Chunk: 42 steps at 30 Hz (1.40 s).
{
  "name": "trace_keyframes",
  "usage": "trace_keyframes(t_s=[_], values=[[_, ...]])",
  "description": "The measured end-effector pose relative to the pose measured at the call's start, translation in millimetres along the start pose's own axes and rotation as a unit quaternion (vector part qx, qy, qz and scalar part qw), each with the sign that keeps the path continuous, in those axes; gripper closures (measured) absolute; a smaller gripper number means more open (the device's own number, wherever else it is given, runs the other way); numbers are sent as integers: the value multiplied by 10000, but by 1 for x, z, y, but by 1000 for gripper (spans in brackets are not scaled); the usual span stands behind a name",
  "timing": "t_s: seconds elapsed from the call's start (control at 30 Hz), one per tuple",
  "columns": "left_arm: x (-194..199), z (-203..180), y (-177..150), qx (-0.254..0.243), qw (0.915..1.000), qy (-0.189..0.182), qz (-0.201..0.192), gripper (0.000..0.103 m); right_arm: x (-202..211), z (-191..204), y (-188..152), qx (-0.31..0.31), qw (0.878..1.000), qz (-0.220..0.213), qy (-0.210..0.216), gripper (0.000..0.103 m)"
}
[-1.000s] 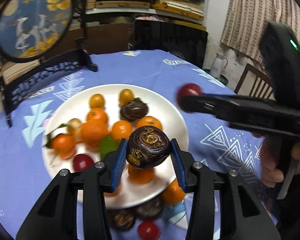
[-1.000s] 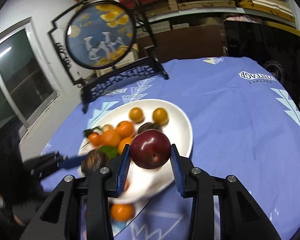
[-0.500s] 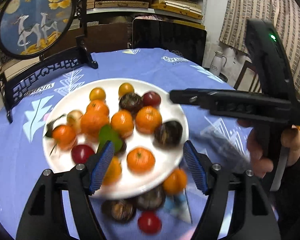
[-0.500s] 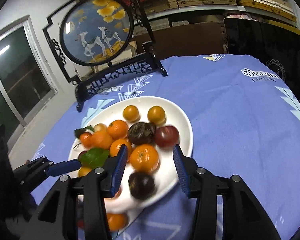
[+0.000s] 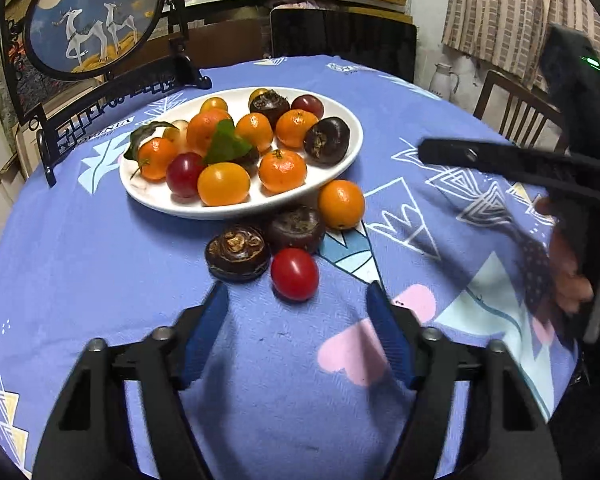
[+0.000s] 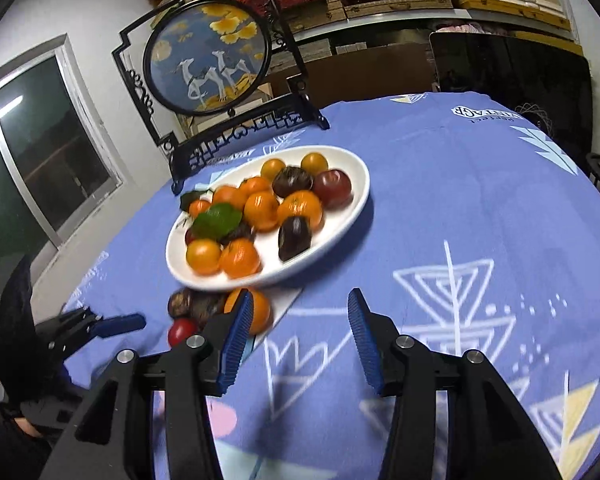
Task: Organize fruits
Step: 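Grasp a small red tomato with the left tool while the right tool grasps a tangerine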
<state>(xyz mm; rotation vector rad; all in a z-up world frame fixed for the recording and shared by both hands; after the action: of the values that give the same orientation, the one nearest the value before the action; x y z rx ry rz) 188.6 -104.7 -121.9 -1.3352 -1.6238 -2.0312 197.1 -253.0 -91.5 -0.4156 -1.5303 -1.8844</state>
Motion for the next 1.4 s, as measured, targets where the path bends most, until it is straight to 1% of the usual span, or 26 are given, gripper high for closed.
trace_keyframes(t_s=[0.07,0.13,0.23,0.27,0.33,0.4,0.47,0.53,0.63,0.73,0.8,0.93,1.0,1.1,1.23,1.3,1.4], values=[[-9,-2,2,41,9999,14,107,61,5,3,-8,75,9999,-8,-72,54],[-17,-1,3,103,9996,110,232,62,8,3,-14,76,9999,-12,-82,54],[-23,-2,4,98,9993,135,324,64,13,0,-22,50,9999,-24,-102,54],[-24,-3,4,88,9993,142,334,67,14,-1,-24,34,10000,-29,-88,54],[-27,-4,6,94,9992,156,348,69,15,-1,-24,13,10000,-36,-44,54],[-27,-2,8,181,9992,102,336,76,13,0,-25,42,10000,7,-40,54],[-27,0,8,259,9992,40,308,76,11,2,-26,112,9999,44,-44,54],[-21,1,10,353,9992,-11,179,76,10,6,-28,186,9998,89,-26,54],[-7,3,11,415,9990,-83,-143,76,8,11,-29,326,9993,190,-45,54],[8,4,10,470,9979,-130,-418,76,0,23,-30,533,9978,386,-59,54],[13,9,10,602,9966,-210,-528,76,-8,35,-25,740,9959,501,-100,54],[17,21,10,947,9930,-383,-595,76,-28,56,-13,1029,9922,696,-62,54],[18,23,11,1011,9919,-448,-622,76,-38,58,-9,989,9920,784,-53,56],[20,22,11,1006,9914,-500,-666,76,-49,55,-7,852,9929,831,-51,57],[19,19,10,921,9924,-472,-665,76,-63,51,-16,794,9917,1007,-88,62],[19,19,10,908,9926,-459,-668,76,-66,51,-20,714,9910,1134,2,66],[18,19,10,913,9927,-431,-654,76,-68,52,-19,672,9912,1139,38,66]])
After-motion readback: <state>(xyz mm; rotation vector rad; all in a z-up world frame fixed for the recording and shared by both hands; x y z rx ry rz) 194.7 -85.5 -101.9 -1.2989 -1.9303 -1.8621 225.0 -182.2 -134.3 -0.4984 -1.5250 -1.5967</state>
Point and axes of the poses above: each gripper's, at about its wrist camera, not at the fingertips, and x roughly against the way its jaws point, z to its left, y to its top, the point moved 9 cm from there along -x, roughly the way its jaws point, and after that the axes turned 4 degrees about x, right-handed, at the moved point
